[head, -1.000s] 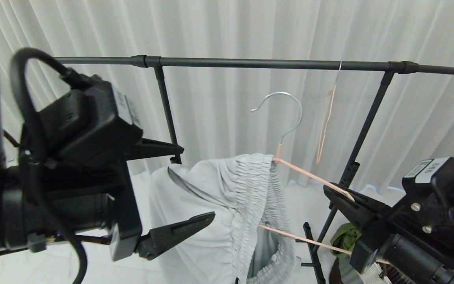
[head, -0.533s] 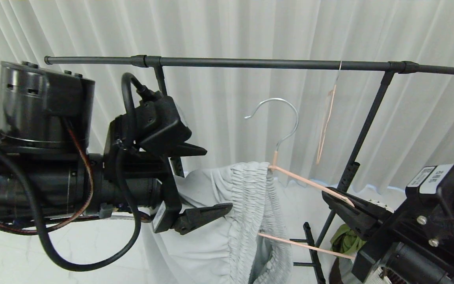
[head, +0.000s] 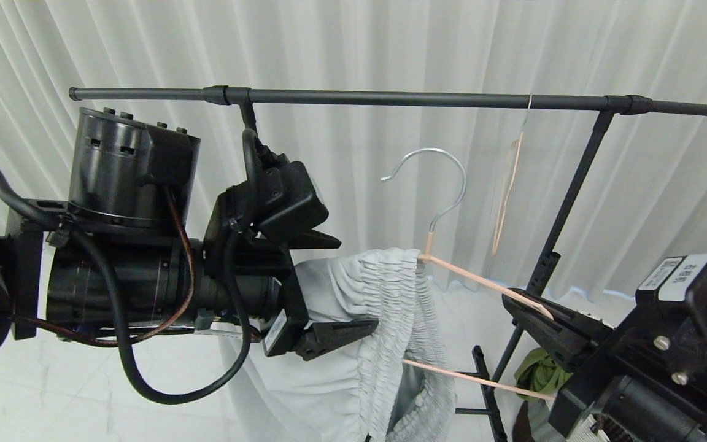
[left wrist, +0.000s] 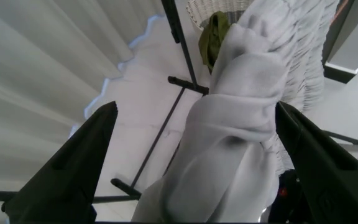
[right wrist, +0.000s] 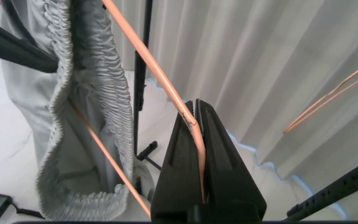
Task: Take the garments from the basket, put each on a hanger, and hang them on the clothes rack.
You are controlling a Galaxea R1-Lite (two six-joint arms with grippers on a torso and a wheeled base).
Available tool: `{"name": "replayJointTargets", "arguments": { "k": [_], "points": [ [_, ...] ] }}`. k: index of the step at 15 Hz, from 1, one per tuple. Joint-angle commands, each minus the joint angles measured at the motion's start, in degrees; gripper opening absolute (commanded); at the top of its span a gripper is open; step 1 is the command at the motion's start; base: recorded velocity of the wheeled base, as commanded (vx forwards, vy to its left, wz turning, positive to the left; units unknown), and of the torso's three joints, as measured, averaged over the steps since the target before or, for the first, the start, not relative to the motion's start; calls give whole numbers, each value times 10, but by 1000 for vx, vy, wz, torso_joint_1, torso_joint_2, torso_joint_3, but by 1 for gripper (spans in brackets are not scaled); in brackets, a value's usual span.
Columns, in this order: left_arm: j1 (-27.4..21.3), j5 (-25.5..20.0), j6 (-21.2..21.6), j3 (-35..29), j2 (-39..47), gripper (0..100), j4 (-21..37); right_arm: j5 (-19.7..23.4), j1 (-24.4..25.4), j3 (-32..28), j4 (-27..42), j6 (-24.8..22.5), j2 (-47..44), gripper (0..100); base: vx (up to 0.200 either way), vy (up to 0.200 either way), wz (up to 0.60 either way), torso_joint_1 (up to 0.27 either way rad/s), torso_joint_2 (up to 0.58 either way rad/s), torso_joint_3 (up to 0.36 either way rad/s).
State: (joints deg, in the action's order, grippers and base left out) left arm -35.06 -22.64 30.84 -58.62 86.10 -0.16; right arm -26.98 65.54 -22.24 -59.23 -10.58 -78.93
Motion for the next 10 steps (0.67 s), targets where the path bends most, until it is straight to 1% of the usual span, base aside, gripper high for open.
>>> {"name": "replayJointTargets", "arguments": {
  "k": [1, 4, 6, 10],
  "points": [
    [0, -2, 5, -1, 6, 0, 0, 0, 0, -3, 0, -1, -2, 0, 0, 0, 0, 0, 0, 0],
    [0, -4, 11, 2, 3, 0, 0, 0, -1, -3, -4, -3, -2, 0, 0, 0, 0, 0, 0, 0],
    [0, -4, 12, 2, -1, 0, 0, 0, -1, -3, -24, -8, -10, 0, 0, 0, 0, 0, 0, 0],
    [0, -3, 16, 3, -7, 0, 0, -1, -1, -4, -26, -10, -12, 0, 0, 0, 0, 0, 0, 0]
  ]
}}
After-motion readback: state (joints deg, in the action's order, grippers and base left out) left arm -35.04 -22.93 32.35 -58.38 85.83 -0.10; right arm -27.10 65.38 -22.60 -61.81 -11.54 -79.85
